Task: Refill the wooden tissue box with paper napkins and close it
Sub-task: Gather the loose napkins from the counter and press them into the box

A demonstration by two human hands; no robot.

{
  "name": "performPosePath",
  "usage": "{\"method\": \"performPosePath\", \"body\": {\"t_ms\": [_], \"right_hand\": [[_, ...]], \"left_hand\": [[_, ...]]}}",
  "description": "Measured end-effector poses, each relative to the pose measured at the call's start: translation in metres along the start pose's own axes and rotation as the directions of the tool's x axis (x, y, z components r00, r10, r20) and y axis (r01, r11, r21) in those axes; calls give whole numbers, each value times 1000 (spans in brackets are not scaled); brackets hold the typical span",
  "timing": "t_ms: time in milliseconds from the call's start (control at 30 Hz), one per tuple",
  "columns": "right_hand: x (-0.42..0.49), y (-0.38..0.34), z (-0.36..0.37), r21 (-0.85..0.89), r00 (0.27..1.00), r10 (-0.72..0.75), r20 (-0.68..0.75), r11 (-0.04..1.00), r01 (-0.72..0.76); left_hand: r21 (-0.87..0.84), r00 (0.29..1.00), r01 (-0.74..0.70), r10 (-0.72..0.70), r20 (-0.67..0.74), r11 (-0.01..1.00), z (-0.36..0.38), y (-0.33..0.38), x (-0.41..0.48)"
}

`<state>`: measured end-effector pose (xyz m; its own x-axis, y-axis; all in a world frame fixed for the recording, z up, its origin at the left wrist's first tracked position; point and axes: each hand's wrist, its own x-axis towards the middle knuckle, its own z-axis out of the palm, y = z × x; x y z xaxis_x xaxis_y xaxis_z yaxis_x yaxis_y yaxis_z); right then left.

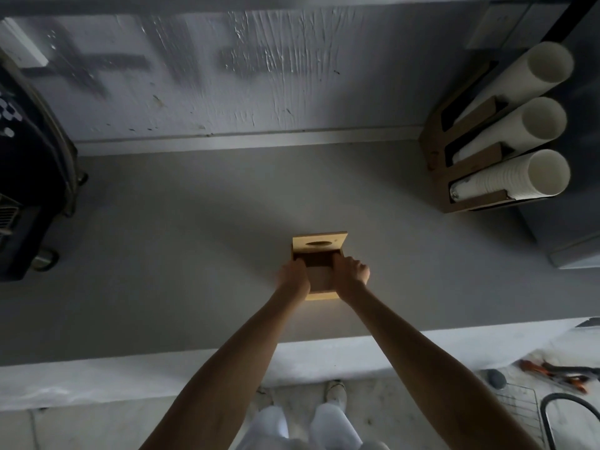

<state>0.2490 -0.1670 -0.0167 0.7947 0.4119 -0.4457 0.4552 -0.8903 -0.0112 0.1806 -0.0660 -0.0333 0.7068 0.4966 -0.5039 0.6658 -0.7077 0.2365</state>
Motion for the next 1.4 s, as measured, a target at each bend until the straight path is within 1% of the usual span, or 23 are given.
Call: {"method": "performPosePath", "body": {"t_ms": [233,400,467,500,533,567,600,633,667,700,733,767,800,833,900,933,967,1000,1067,1167,1233,1333,1400], "right_hand": [[-2,3,10,-4,1000,10,-11,1000,-10],[-3,0,11,139,1000,26,4,990,-26],[-3,8,13,221,999,-41,-16,974,44],[-4,14,17,297,994,-102,-25,949,105],[-4,22,23,410,985,-165,-46,896,169],[-5,29,33,563,976,-205,-78,799,213],[-7,36,40,724,973,-209,-94,657,211],[-9,42,47,846,979,-171,-112,501,184],[-14,46,51,926,989,-112,-100,353,133],[-17,49,53,973,995,-74,-65,218,80],[-22,51,53,993,998,-67,-8,114,15],[-25,51,55,997,998,-63,30,68,-26],[-28,50,54,999,997,-75,32,45,-29],[-30,48,51,999,995,-97,18,43,-14],[-29,42,52,992,994,-98,-53,107,64],[-28,38,50,991,994,-88,-65,107,74],[-30,35,47,994,991,-109,-72,68,80],[-31,31,43,994,988,-129,-88,59,96],[-35,26,40,990,981,-161,-112,70,124],[-35,13,41,986,975,-181,-125,88,142],[-32,7,46,990,982,-169,-88,96,105],[-35,2,47,998,989,-138,-54,27,58],[-33,2,51,999,990,-134,-31,11,33]], "left_hand": [[2,999,2,-2,-33,1000,5,-6,1],[-73,999,5,-8,-42,997,2,-3,-1],[-119,999,-28,25,-29,993,2,-9,-4],[-162,998,-60,54,-42,985,5,-14,-6],[-219,993,-105,88,-84,970,9,-20,-9],[-287,981,-152,108,-161,946,13,-25,-17],[-352,962,-188,99,-255,917,15,-28,-28],[-441,943,-209,60,-327,873,18,-30,-41],[-555,939,-193,-10,-342,809,20,-31,-51],[-672,946,-161,-82,-315,722,23,-32,-59],[-777,960,-111,-135,-244,620,29,-36,-60],[-843,974,-64,-153,-170,534,33,-38,-59],[-875,984,-29,-142,-111,483,37,-41,-54],[-887,991,-9,-114,-69,462,42,-45,-48],[-894,994,13,-105,-38,447,39,-47,-43],[-891,993,18,-114,-38,453,34,-46,-44],[-895,993,4,-108,-49,446,29,-45,-48],[-892,992,0,-111,-57,453,25,-47,-50],[-883,983,-23,-150,-105,469,23,-53,-51],[-897,968,-20,-218,-128,441,21,-63,-51],[-887,973,3,-208,-105,463,23,-69,-53],[-875,980,-5,-171,-100,484,30,-78,-54],[-866,984,-8,-150,-96,500,26,-77,-56]]}}
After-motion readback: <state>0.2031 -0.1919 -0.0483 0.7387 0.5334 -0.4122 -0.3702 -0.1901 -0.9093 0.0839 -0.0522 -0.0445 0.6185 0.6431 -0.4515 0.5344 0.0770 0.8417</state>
